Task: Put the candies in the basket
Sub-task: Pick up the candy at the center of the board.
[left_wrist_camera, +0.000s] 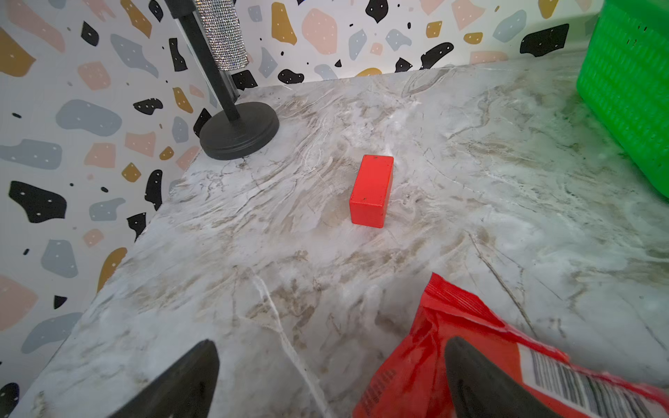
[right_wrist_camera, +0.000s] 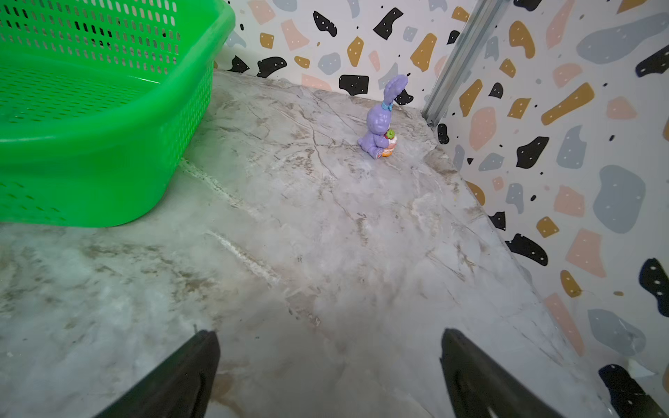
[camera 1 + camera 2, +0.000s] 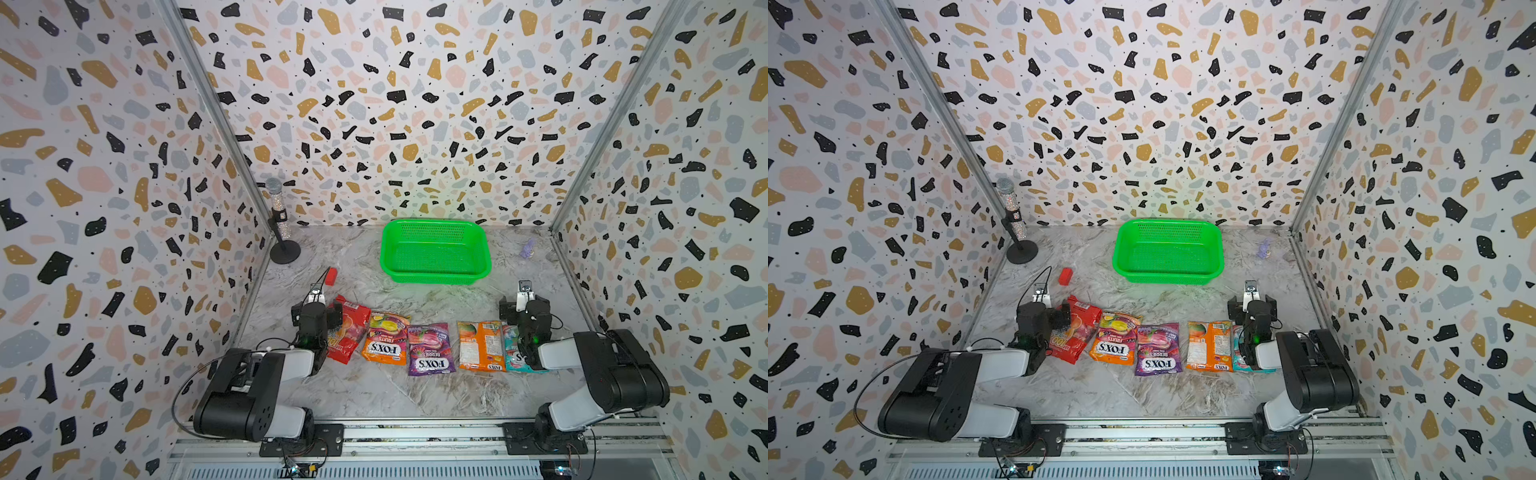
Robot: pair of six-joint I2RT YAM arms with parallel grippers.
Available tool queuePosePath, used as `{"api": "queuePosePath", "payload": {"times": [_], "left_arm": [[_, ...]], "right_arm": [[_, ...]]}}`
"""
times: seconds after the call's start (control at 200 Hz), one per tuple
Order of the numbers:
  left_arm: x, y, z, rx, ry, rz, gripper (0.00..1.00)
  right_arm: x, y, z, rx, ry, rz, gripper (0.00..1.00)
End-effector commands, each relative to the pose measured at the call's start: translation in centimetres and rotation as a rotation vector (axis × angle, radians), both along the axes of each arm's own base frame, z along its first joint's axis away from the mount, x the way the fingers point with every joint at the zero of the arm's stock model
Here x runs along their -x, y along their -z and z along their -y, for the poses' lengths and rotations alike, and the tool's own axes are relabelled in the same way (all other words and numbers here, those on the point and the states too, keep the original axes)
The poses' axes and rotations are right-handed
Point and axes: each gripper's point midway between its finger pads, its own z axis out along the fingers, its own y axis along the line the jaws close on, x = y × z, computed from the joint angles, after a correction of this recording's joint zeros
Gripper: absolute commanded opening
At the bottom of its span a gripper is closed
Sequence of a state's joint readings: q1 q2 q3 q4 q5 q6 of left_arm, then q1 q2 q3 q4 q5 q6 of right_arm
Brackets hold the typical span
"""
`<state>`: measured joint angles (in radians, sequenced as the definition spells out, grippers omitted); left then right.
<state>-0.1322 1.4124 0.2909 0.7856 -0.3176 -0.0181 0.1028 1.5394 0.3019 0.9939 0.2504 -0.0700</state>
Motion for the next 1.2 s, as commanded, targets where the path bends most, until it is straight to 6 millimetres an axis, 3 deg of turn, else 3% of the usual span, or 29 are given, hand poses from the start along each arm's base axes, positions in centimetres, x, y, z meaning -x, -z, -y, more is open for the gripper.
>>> {"api": "queuePosePath", "payload": {"times": [0.0,0.731,0.806,0.906,0.986,1.021,1.086,1.196], "left_arm": [[-1.1,-1.8,0.5,0.004,0.018,0.056,1.00],[-1.1,-1.8,0.5,0.003,0.018,0.056,1.00],[-1.1,-1.8,0.5,0.003,0.018,0.056,1.00],[-1.0,-1.9,0.4,0.003,0.016,0.060,1.00],[-1.5,-4.2,1.1,-0.009,0.040,0.081,1.00],[-1.2,-4.6,1.6,-0.019,0.055,0.012,1.00],[-0.9,-7.7,2.5,0.013,0.053,0.001,1.00],[1.0,-13.5,6.8,0.155,0.163,0.128,1.00]], "right_arm": [[-0.2,-0.7,-0.1,-0.015,0.001,0.017,1.00],[-0.1,-0.7,0.0,-0.013,0.006,0.018,1.00],[0.5,-1.4,0.2,-0.001,0.023,0.059,1.00],[2.3,-4.0,1.1,0.033,0.112,0.157,1.00],[2.9,-6.2,0.3,0.056,0.092,0.160,1.00],[3.2,-7.4,0.5,0.018,0.114,0.162,1.00],[3.8,-9.1,1.0,-0.097,0.185,0.109,1.00],[5.0,-10.7,0.7,-0.260,0.240,-0.018,1.00]]}}
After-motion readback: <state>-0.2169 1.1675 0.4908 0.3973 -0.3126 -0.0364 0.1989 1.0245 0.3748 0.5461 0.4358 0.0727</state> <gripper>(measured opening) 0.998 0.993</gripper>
